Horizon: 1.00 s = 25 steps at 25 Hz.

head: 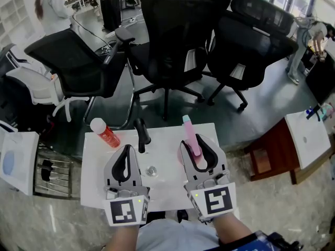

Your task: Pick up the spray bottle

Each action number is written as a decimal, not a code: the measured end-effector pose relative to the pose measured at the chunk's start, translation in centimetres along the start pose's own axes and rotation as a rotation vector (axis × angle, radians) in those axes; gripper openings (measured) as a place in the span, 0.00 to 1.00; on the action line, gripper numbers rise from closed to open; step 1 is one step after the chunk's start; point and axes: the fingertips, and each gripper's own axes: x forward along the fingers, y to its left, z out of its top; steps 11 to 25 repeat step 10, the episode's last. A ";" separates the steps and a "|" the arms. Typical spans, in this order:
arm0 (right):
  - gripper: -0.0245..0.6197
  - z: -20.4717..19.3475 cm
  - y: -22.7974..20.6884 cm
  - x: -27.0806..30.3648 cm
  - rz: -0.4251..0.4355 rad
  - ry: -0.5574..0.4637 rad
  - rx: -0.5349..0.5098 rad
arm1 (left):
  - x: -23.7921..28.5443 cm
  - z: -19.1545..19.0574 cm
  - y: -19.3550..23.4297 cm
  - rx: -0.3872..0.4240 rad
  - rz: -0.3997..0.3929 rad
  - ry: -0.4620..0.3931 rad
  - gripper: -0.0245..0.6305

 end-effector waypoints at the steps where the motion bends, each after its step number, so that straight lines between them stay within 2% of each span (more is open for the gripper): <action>1: 0.27 0.1 -0.1 0.0 -0.005 -0.007 -0.001 | 0.0 0.0 -0.1 0.000 0.000 0.000 0.06; 8: 0.27 -0.2 0.0 -0.2 0.012 0.025 -0.001 | 0.0 0.1 0.0 0.005 -0.002 0.000 0.06; 25: 0.27 -0.1 -0.2 -0.2 0.008 0.023 -0.002 | 0.0 0.1 0.1 0.006 0.001 0.002 0.06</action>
